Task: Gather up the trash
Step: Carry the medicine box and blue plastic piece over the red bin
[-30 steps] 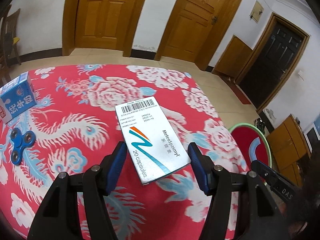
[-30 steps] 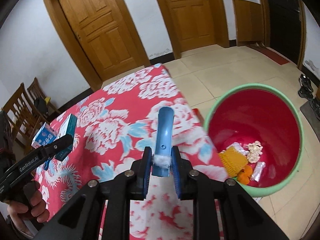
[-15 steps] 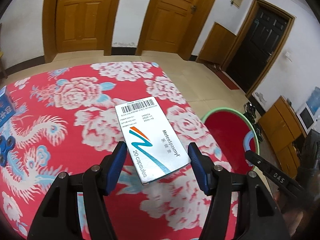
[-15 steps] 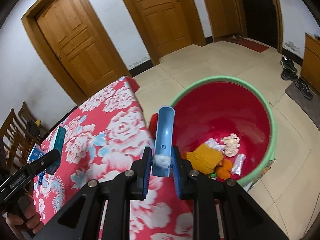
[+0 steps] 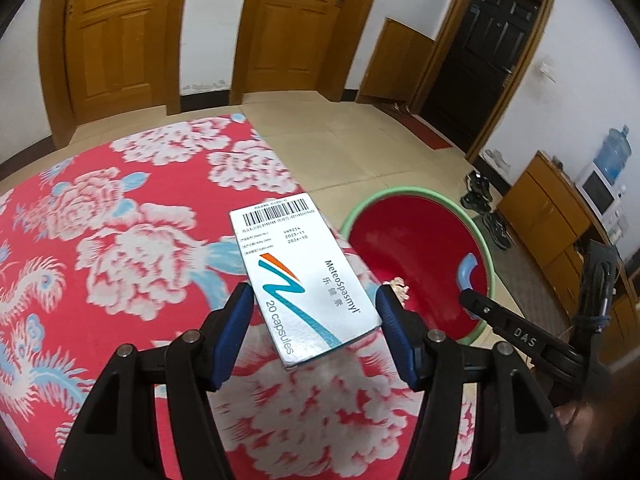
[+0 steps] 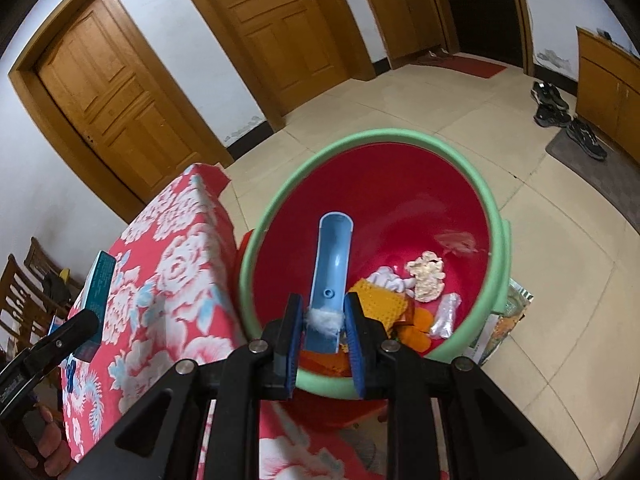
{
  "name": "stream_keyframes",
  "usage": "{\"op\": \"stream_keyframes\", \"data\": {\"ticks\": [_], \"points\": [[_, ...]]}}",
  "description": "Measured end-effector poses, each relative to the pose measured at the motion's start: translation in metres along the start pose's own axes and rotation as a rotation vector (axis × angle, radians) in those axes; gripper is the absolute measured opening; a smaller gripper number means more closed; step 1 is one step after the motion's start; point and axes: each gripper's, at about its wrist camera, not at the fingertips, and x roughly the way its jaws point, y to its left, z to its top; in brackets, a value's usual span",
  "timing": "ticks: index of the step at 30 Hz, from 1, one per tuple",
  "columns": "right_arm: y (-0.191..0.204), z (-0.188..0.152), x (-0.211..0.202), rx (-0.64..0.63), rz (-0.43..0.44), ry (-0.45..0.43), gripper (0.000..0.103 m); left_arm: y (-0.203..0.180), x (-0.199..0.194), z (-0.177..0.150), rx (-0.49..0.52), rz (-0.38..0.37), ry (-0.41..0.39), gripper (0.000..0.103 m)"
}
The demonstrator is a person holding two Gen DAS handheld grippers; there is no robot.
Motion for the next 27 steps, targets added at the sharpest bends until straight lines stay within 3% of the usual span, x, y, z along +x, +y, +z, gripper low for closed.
{"op": "stream_keyframes", "data": {"ticks": [27], "points": [[-0.048,0.009,-0.011,0.109,-0.002,-0.052,0.040,-0.077,0.072,0.001,0.173,-0.101,0.110,0.064]]}}
